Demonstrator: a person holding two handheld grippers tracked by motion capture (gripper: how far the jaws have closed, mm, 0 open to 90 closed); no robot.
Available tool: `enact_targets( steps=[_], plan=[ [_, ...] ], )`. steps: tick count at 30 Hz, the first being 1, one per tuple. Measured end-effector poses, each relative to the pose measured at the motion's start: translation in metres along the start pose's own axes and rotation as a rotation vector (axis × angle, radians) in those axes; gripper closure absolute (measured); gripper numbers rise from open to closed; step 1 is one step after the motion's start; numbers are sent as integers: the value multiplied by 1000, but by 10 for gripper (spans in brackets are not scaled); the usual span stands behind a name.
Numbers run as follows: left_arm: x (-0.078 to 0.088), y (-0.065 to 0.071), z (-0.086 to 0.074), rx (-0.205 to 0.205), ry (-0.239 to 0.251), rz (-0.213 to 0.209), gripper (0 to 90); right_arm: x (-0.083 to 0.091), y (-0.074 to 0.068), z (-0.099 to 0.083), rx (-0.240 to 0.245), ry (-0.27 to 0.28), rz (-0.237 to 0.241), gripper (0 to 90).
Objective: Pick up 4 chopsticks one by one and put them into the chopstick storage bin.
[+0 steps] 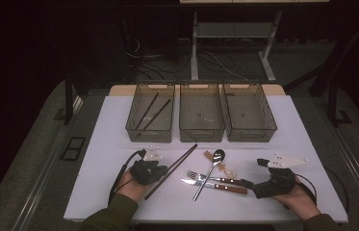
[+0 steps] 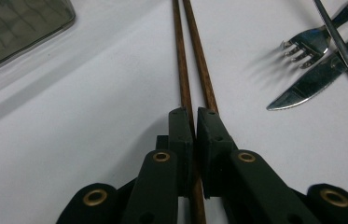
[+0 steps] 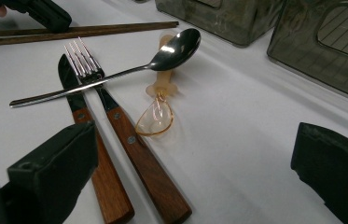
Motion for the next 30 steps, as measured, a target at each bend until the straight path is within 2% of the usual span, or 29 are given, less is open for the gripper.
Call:
enact_targets(
  steps=[2,9,11,18,22,30],
  plan=[
    [0,-1,0,15,-1,3,846,0,0,0,-1,-3,-1,8],
    [0,-3,2,18,1,16,847,0,0,0,0,-3,2,8],
    [0,-4,2,30,7,9,847,0,0,0,-1,-5,3,8],
    [4,-5,3,12,8,-9,847,0,0,0,-1,-4,1,8],
    [9,-6,3,11,4,-41,847,0,0,0,0,-3,1,8],
    [14,-2,7,0,21,-78,847,1,-1,0,0,-1,2,8]
  ],
)
Point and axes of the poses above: each handheld gripper's, and its own axes: x roughly backward along the jaws, z roughly out of its top, y roughly to its right, the point moved 6 cm from there along -x, roughly forward along the jaws, and after that the axes turned 11 degrees about y, right-handed, at the moved point
